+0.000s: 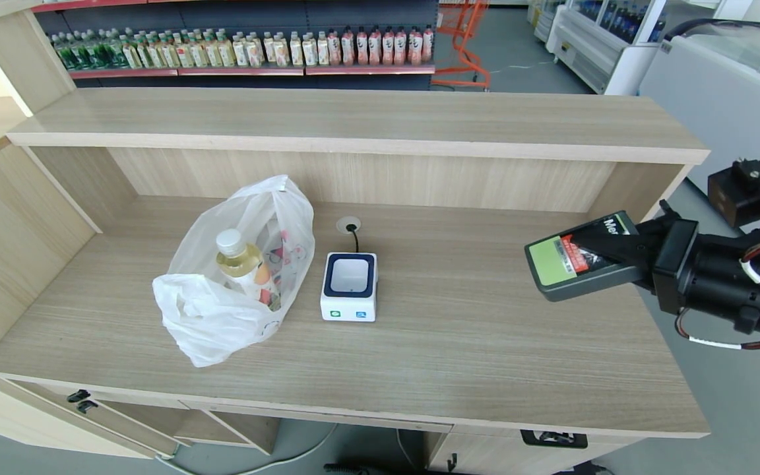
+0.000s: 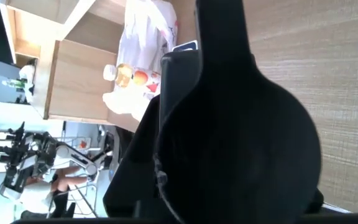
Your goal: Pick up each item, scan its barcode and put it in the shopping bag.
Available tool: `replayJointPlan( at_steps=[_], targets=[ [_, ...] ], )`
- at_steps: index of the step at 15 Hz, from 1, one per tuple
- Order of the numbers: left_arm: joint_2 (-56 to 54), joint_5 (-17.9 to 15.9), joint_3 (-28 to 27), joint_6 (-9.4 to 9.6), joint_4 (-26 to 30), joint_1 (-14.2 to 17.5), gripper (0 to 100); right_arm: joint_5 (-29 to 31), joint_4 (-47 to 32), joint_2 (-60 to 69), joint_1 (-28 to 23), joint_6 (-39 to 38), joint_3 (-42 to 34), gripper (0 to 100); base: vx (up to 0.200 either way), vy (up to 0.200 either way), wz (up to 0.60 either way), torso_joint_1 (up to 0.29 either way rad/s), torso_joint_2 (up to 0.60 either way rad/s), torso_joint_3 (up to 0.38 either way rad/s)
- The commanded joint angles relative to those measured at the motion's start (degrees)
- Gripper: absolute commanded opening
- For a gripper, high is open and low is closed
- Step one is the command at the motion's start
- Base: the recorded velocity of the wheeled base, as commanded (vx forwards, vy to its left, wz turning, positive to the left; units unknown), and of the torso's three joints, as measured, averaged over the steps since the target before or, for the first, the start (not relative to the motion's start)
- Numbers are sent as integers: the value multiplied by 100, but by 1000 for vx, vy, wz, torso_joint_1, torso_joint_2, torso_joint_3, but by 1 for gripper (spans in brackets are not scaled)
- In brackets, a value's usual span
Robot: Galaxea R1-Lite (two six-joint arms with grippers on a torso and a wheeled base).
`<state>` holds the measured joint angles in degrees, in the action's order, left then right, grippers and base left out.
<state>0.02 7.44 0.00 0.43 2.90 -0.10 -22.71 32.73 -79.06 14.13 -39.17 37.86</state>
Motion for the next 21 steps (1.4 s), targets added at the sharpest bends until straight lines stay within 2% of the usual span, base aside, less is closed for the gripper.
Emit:
replayJointPlan(
  at_steps=[1,3,17,21],
  targets=[
    [-2,3,0,1,0,1,100,4,5,-57,2,-3,-16,0,0,0,0,0,0,0],
    [-2,3,0,1,0,1,100,4,-4,-5,11,-3,-113,0,0,0,0,0,0,0],
    [-2,-5,0,1,0,1,100,30,-4,-75,37,41,-332,0,0,200,0,1,4,0],
    [-2,-5,0,19,0,1,100,30,-4,-110,37,190,-385,0,0,0,0,0,0,0]
  ],
)
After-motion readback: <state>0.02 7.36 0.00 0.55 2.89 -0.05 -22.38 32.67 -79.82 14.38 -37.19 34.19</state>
